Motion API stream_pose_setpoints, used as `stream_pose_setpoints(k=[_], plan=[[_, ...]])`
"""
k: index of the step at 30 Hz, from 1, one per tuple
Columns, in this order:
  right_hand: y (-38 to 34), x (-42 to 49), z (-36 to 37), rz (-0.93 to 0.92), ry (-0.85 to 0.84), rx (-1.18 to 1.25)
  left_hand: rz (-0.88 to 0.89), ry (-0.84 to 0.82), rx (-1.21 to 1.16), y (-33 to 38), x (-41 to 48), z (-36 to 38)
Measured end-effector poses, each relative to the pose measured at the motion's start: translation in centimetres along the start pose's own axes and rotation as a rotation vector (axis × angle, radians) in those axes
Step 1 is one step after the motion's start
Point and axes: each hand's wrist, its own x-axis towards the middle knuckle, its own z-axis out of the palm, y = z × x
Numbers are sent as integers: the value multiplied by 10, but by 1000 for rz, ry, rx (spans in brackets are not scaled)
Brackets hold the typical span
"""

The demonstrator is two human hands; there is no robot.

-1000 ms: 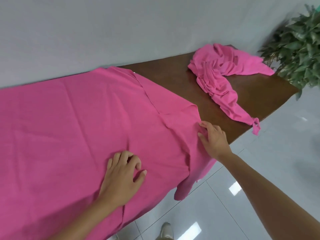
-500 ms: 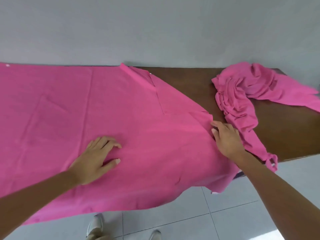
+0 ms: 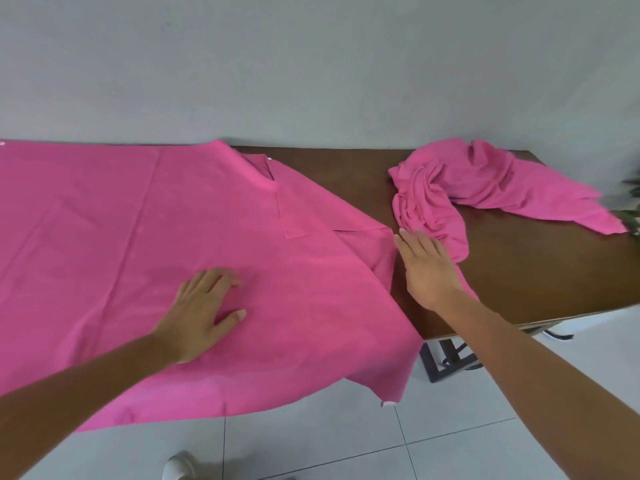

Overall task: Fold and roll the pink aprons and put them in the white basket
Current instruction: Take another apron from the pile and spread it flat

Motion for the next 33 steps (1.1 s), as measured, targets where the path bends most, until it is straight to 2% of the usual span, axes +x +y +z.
stream_pose_setpoints(k=[7, 14, 19, 21, 23, 26, 29, 33], plan=[[62, -27, 16, 93, -244, -126, 156, -144, 15, 69, 42, 41], [137, -31, 9, 289, -461, -270, 134, -102, 17, 72, 43, 47], [155, -32, 5, 326, -490, -383, 120, -106, -5, 73, 42, 47], [148, -34, 5, 325, -446, -411, 114, -111, -9, 74, 44, 46], [134, -38, 6, 294, -264, -321, 111, -112, -6, 75, 44, 46], [96, -40, 4, 222, 35, -59, 108, -112, -8, 76, 44, 46], [40, -41, -3, 66, 72, 198, 107, -115, 2, 76, 43, 45], [-20, -55, -1, -132, 62, 361, 107, -115, 6, 76, 43, 44]])
